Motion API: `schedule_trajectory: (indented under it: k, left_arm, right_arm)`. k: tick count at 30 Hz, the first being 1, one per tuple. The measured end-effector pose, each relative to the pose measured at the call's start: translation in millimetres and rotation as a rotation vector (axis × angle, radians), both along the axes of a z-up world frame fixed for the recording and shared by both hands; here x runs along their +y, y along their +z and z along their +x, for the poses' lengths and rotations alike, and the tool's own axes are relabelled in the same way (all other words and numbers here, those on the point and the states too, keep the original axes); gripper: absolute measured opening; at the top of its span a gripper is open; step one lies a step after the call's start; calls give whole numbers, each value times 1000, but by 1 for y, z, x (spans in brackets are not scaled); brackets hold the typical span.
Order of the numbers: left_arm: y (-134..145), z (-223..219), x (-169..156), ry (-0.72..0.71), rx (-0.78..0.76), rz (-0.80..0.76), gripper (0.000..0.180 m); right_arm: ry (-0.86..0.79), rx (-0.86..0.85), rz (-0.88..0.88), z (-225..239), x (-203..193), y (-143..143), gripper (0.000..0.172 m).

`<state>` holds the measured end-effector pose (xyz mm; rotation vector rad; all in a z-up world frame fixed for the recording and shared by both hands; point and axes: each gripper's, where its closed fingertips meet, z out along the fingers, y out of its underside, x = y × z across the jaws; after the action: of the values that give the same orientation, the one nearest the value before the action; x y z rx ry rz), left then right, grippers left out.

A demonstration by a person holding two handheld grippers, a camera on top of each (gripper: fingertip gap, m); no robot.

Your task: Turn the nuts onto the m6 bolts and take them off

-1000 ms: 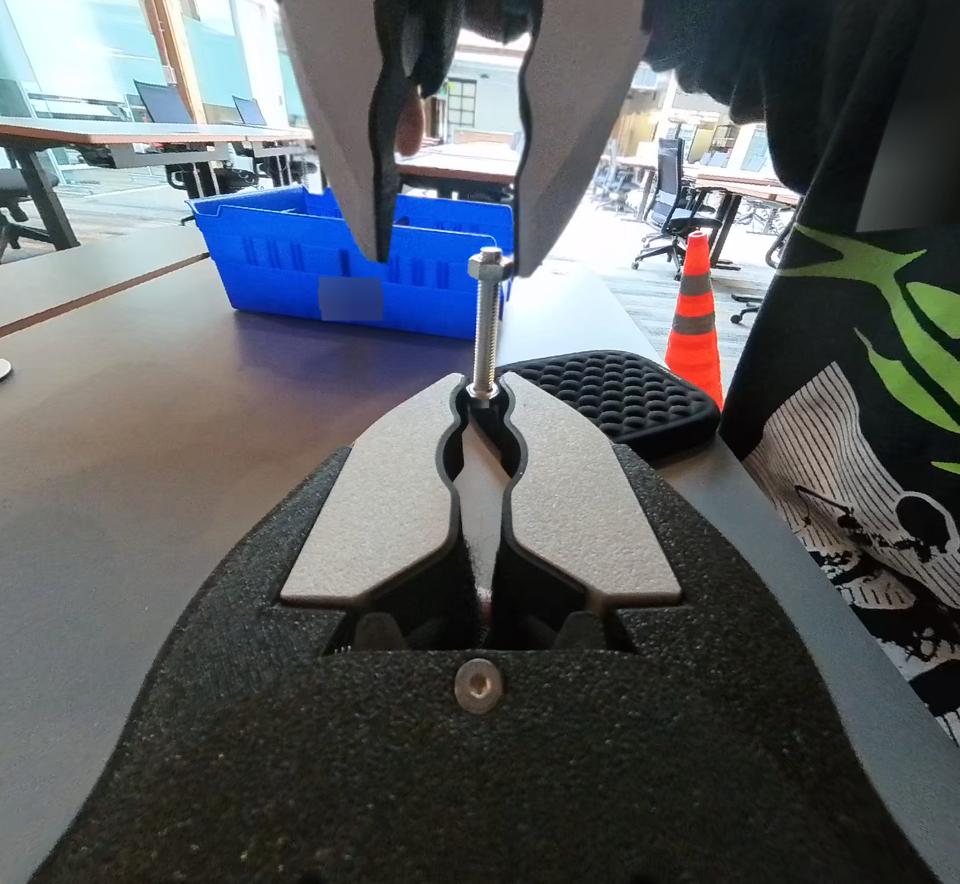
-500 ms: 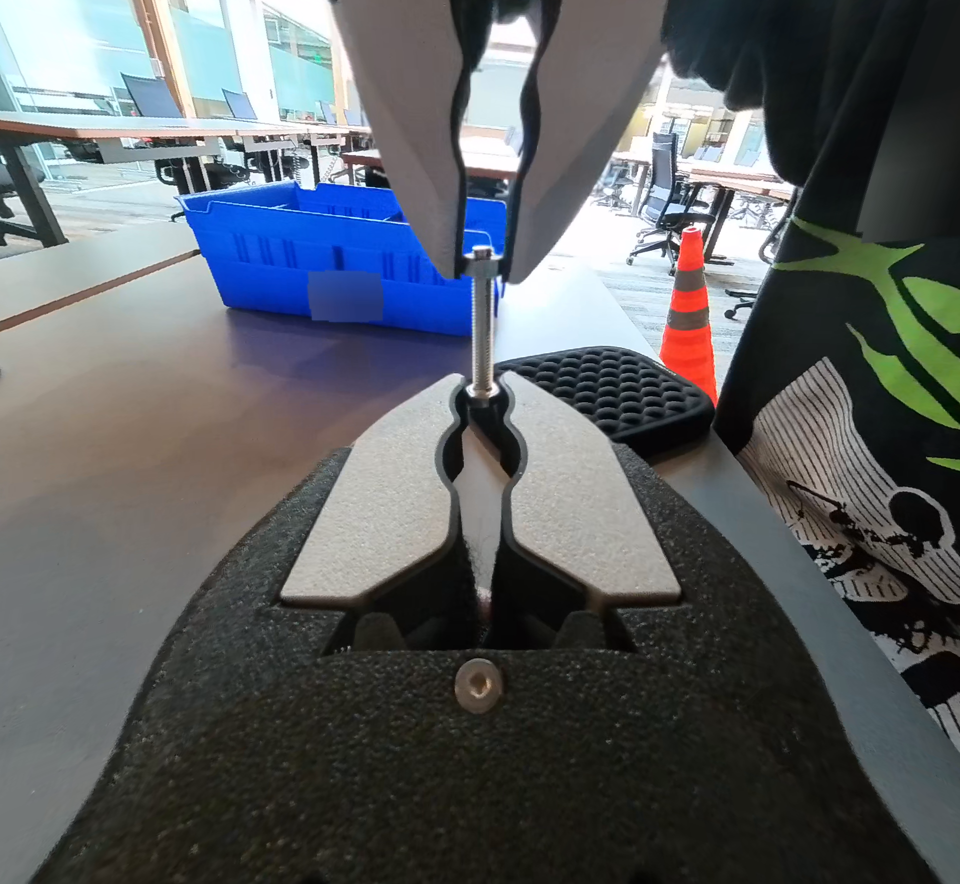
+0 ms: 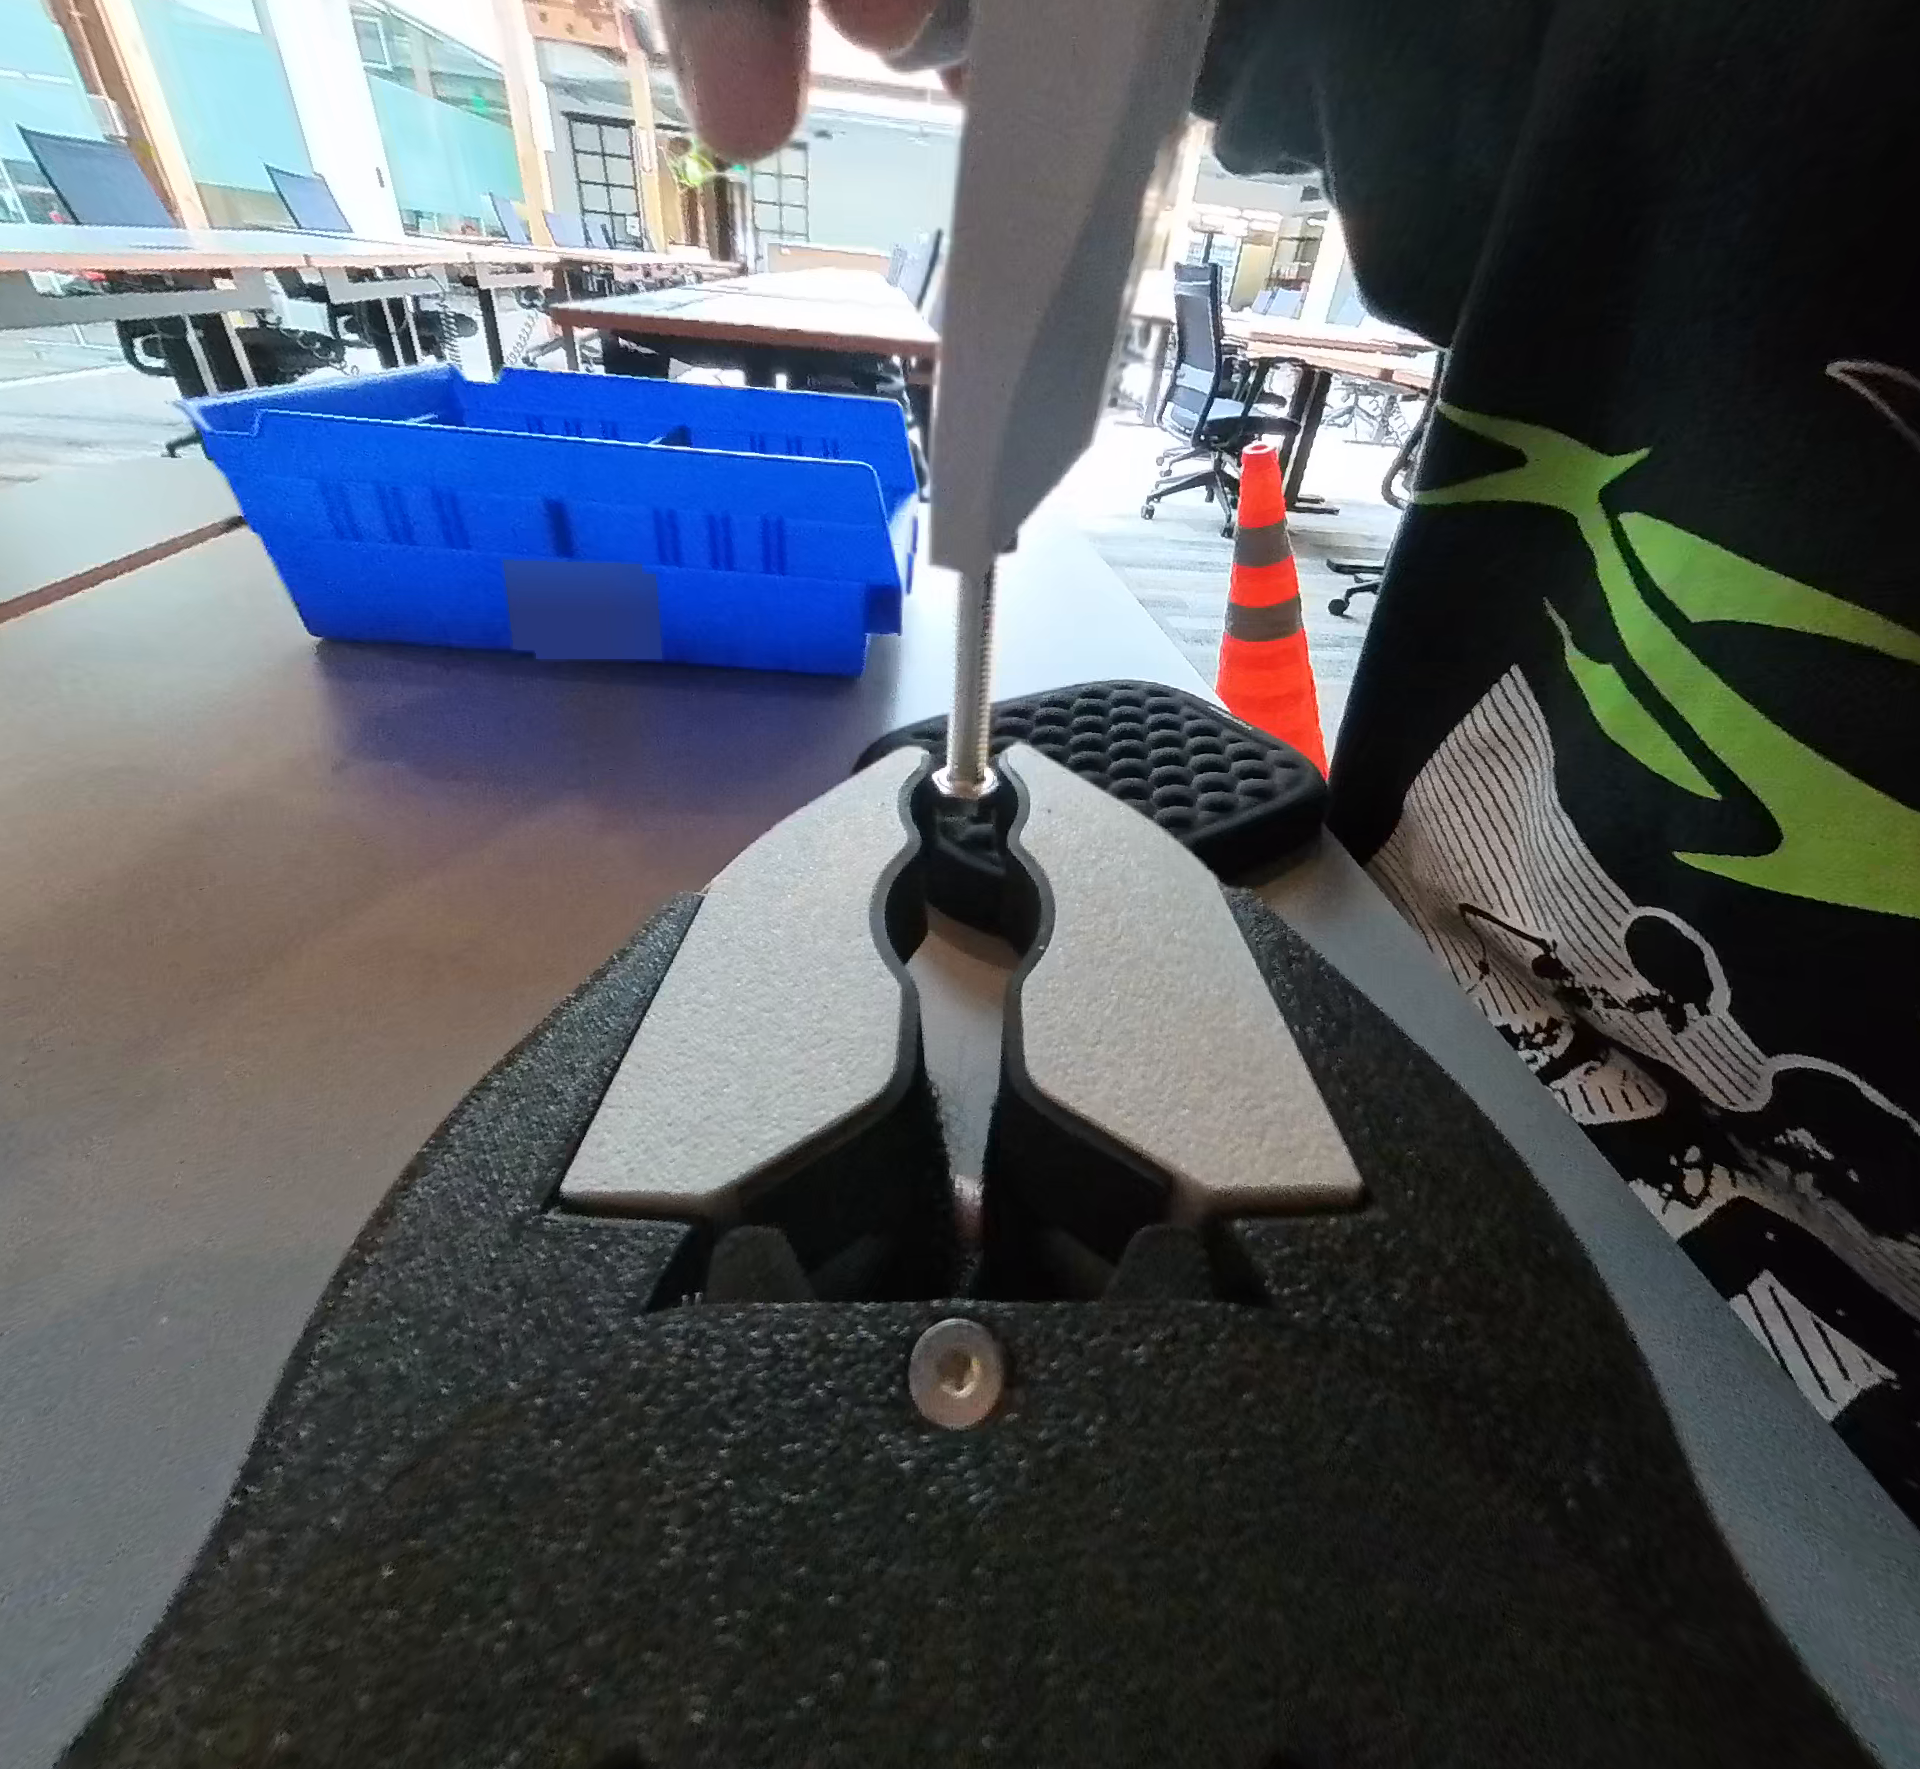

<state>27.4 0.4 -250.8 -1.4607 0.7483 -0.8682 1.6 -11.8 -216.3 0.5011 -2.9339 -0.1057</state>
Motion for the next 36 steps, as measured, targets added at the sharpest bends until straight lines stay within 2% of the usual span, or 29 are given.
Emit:
schedule_trajectory:
  k: [1, 4, 7, 9, 11, 14, 20, 23, 26, 28, 32, 33, 36]
  left_arm:
    - [1, -1, 1, 7, -7, 0, 8]
    - [2, -4, 3, 38, -15, 3, 9]
    - [1, -5, 7, 72, -2, 5, 9]
    - [0, -6, 8, 87, 4, 4, 9]
    - [-1, -6, 9, 94, 10, 5, 9]
    - [-1, -6, 9, 104, 13, 6, 9]
    - [-1, -7, 11, 114, 14, 2, 9]
    - [-1, -8, 11, 110, 7, -3, 9]
    - [-2, -4, 8, 84, 22, 4, 9]
    - [-2, -3, 6, 64, 24, 7, 9]
    - [-3, 1, 2, 17, 28, -2, 9]
    - [-4, 2, 1, 6, 35, -5, 9]
    - [-3, 3, -1, -4, 40, 8, 9]
  right_arm:
    - [-75, 3, -20, -1, 1, 1, 12]
    - [-468, -32, -161, -2, 4, 6, 48]
    - [-983, -63, -331, -7, 11, 9, 43]
    - [-1203, -112, -427, -5, 10, 9, 35]
    - [-1272, -112, -437, -3, 14, 6, 34]
    - [-1281, -97, -414, 0, 12, 1, 34]
    - [-1314, -81, -393, -5, 10, -6, 19]
    - [-1274, -87, -388, -4, 8, -6, 10]
    - [-1100, -98, -330, 1, 6, -6, 11]
    - [-858, -76, -262, 3, 6, -6, 11]
    - [-186, 5, -25, 8, 8, -8, 11]
    - [-70, 18, -2, 8, 5, -8, 11]
    - [-13, -2, 17, 6, 0, -6, 11]
